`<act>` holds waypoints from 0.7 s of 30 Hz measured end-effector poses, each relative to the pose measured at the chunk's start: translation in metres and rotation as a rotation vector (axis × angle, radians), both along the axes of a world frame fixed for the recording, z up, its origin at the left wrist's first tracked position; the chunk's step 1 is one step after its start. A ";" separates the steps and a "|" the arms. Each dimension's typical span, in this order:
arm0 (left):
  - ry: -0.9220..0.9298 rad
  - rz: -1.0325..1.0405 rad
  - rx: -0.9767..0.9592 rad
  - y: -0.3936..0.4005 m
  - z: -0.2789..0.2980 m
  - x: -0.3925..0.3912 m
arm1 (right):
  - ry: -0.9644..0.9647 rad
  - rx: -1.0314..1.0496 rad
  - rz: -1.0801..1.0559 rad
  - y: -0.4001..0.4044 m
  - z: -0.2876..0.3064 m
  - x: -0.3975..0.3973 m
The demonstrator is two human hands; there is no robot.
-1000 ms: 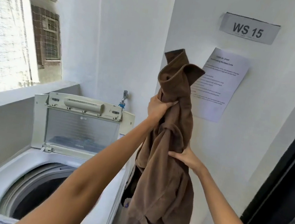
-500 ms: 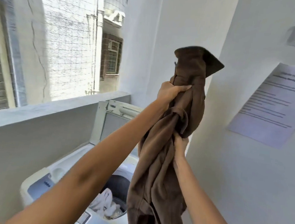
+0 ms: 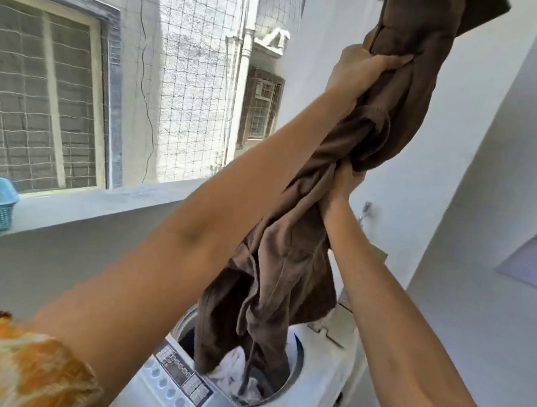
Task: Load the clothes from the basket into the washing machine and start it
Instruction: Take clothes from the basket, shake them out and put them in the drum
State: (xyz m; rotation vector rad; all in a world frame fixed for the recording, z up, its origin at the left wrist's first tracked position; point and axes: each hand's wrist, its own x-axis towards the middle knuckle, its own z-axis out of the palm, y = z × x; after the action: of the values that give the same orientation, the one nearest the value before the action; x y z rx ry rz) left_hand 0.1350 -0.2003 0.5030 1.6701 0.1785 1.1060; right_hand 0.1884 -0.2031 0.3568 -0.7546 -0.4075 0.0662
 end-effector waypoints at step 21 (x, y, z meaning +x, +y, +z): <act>0.118 0.209 -0.493 0.184 -0.220 0.037 | -0.326 -0.776 0.211 0.054 -0.185 0.066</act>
State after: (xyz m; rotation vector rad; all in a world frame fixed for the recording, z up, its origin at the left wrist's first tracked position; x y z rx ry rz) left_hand 0.1724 -0.0166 0.2827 1.2893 0.6602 1.0133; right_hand 0.2540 -0.1490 0.1713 -1.4942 -0.7901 0.3143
